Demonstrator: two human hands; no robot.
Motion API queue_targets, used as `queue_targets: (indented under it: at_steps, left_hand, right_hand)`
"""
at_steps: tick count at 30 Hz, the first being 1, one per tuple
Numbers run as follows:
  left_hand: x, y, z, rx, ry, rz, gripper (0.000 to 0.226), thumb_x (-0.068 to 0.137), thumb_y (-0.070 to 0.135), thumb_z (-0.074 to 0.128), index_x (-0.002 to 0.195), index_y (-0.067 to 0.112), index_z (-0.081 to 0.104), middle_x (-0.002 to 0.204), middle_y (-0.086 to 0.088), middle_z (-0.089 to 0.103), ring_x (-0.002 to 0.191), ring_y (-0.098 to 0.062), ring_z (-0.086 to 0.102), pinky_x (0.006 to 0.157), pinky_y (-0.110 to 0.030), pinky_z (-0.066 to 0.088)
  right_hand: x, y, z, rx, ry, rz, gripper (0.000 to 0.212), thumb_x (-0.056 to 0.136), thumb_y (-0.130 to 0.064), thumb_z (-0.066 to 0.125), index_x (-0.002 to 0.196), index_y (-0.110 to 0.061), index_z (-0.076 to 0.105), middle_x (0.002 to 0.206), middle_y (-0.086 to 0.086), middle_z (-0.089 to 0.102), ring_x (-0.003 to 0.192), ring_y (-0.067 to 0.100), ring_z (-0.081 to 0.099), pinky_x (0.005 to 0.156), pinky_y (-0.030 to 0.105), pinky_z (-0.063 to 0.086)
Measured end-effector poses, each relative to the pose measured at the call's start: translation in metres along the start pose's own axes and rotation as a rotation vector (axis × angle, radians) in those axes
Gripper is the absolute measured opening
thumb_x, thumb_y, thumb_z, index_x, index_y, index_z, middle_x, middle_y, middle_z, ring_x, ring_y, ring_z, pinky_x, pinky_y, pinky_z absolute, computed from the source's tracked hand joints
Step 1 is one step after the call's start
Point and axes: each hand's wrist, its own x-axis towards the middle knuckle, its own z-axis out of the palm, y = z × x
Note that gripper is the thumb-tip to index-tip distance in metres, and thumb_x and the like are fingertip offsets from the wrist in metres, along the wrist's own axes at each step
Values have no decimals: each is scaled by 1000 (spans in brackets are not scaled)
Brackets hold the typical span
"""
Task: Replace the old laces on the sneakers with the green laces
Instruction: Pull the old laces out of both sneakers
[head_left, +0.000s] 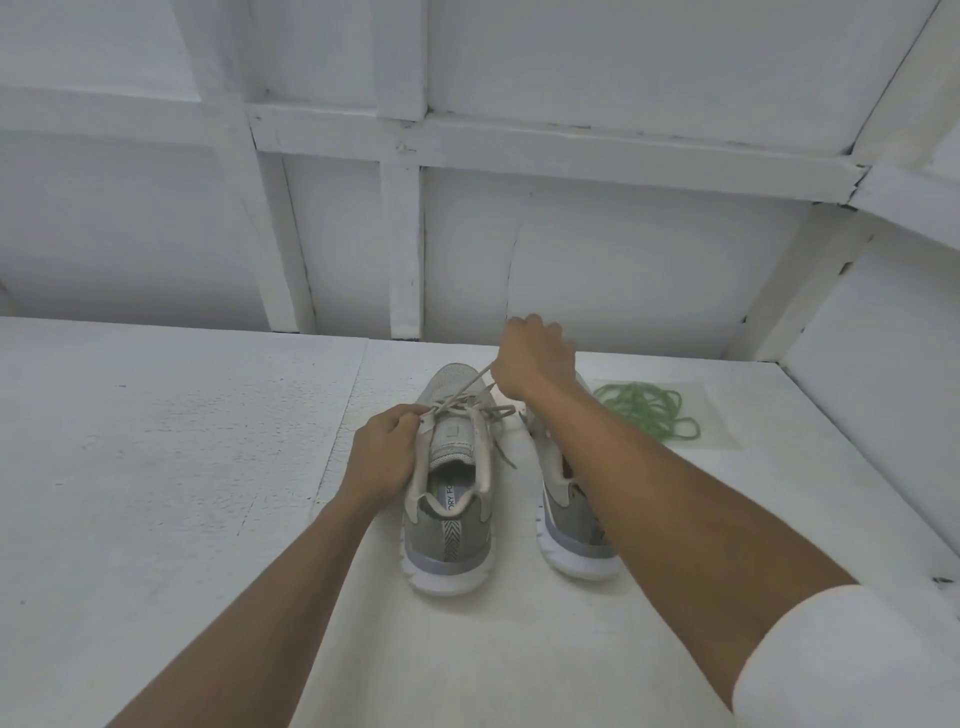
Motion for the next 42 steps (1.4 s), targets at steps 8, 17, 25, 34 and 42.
queue_targets:
  at_steps: [8, 17, 25, 34, 42]
  left_hand:
    - [1, -2, 0, 11, 3, 2, 45, 77, 37, 33, 100, 28, 71, 98, 6, 68, 99, -19, 60, 90, -37, 48]
    - [1, -2, 1, -13, 16, -10, 46, 76, 36, 34, 99, 26, 72, 99, 5, 68, 102, -20, 59, 93, -35, 46]
    - [2, -2, 3, -15, 29, -28, 46, 76, 37, 33, 99, 27, 72, 99, 4, 67, 102, -21, 59, 94, -37, 47]
    - [1, -2, 2, -3, 23, -15, 43, 75, 36, 32, 95, 30, 69, 97, 4, 67, 101, -21, 59, 94, -38, 47]
    - [1, -4, 2, -21, 34, -26, 49, 76, 37, 34, 102, 23, 73, 102, 1, 69, 102, -22, 60, 93, -37, 47]
  right_hand:
    - [-18, -26, 26, 111, -241, -164, 24, 87, -27, 55, 107, -21, 66, 120, 2, 58, 118, 27, 47, 98, 41, 39]
    - [-14, -17, 3, 11, -314, -154, 7, 87, -13, 50, 82, -11, 54, 102, 10, 55, 105, 32, 50, 91, 39, 41]
    - [4, 16, -7, -107, 133, -84, 37, 84, -8, 51, 121, -5, 50, 125, 12, 46, 113, 32, 47, 92, 43, 40]
    - [-23, -35, 26, -33, -298, -271, 31, 89, -32, 56, 115, -17, 62, 124, 3, 55, 120, 27, 44, 99, 42, 35]
    - [-6, -8, -8, 2, 105, -111, 28, 86, -6, 48, 113, -10, 55, 117, 9, 56, 110, 32, 52, 86, 39, 40]
